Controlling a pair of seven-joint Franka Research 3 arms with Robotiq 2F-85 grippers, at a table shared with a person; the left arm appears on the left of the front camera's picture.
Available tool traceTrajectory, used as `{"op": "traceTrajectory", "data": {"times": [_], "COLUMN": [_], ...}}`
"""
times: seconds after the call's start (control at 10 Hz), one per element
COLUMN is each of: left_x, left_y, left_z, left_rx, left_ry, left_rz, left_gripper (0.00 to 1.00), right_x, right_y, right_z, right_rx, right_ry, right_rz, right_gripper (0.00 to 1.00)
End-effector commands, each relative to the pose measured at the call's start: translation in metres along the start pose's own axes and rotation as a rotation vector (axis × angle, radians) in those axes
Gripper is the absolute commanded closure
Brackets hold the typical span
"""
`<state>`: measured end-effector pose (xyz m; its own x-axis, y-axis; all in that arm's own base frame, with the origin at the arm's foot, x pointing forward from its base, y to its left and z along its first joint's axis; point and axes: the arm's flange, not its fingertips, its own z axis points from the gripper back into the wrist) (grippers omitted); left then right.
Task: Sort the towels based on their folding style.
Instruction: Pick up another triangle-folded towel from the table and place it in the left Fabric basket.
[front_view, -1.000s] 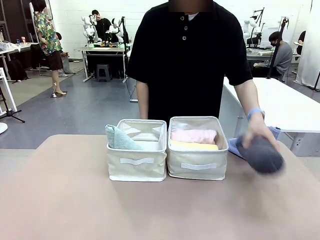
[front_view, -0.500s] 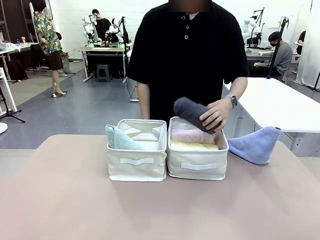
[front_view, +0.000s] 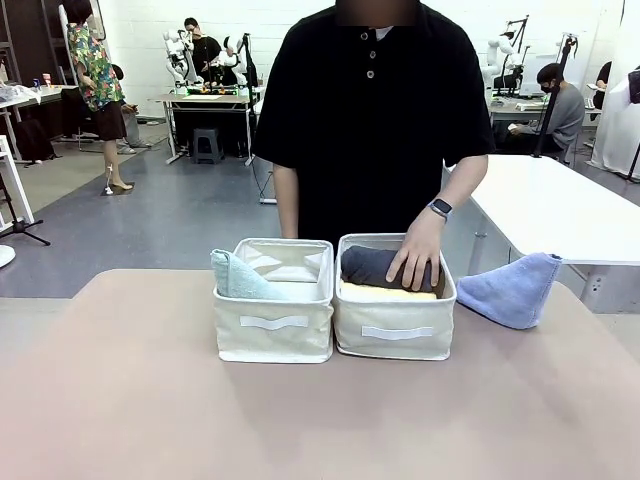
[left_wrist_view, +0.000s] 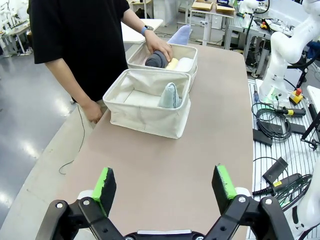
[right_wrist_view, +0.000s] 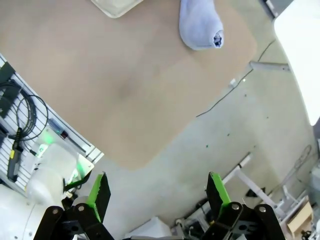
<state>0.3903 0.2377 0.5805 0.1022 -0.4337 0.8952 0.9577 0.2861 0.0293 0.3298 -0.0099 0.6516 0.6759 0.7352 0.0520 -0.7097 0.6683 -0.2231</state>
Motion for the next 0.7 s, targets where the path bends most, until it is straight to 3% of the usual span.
{"op": "traceTrajectory", "data": {"times": [0.0,0.2,0.6], "left_x": [0.001,0.001,0.001], "left_y": [0.0,0.0,0.0], "left_z": [0.001,0.001,0.001], "left_rx": [0.005,0.005,0.005], "left_ry": [-0.019,-0.019,-0.019], "left_rz": [-0.018,-0.018,-0.018], "left_gripper": [0.0,0.0,0.0], "right_x": [0.014,0.048,0.083], "right_y": [-0.004,-0.028,-0.077], "right_z": [-0.01,-0.037,-0.116], "right_rx": [0.051,0.05,0.007], "right_ry": [-0.05,-0.17,-0.132], "right_rz": [0.081,0.108,0.005], "right_gripper": [0.0,0.0,0.0]}}
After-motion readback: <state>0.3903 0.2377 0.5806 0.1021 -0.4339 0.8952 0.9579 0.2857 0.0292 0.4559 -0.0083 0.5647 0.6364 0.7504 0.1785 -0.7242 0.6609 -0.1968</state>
